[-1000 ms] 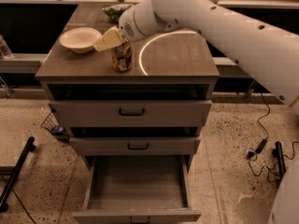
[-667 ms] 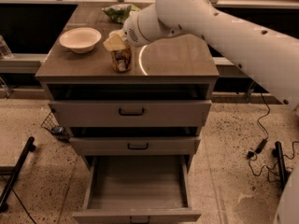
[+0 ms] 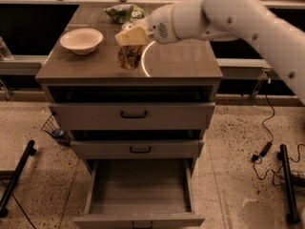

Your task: Place orange can into bottom drawer

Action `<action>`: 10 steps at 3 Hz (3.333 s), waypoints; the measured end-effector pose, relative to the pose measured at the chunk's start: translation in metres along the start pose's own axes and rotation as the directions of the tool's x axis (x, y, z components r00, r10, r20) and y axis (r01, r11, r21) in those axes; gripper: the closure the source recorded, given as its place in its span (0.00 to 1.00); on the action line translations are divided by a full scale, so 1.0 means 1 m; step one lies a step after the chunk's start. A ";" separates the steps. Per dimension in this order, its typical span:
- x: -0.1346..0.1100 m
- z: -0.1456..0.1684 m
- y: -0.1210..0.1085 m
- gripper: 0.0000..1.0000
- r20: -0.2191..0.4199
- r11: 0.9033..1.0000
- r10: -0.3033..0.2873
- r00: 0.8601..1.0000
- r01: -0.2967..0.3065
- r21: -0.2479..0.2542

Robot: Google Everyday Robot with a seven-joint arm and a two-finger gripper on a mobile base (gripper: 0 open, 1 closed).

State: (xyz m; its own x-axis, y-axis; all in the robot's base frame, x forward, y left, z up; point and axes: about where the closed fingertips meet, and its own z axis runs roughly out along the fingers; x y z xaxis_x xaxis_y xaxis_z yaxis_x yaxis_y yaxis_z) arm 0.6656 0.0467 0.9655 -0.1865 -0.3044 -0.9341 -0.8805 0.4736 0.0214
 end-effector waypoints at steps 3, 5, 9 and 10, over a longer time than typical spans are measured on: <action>0.014 -0.069 0.027 1.00 0.045 0.998 -0.031 0.998 0.034 -0.050; 0.148 -0.051 0.075 1.00 -0.034 0.969 -0.207 0.978 0.200 -0.144; 0.259 0.012 0.105 1.00 -0.006 0.986 -0.096 0.995 0.094 -0.139; 0.276 0.033 0.117 1.00 0.009 0.980 -0.069 0.998 0.069 -0.185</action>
Offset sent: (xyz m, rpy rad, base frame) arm -0.0456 -0.0258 0.0243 0.0685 -0.0292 0.0623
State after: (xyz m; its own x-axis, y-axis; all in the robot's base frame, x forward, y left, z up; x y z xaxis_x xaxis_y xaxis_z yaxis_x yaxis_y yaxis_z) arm 0.5255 0.0455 0.6980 -0.1218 -0.3289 -0.9365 -0.9568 0.2899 0.0226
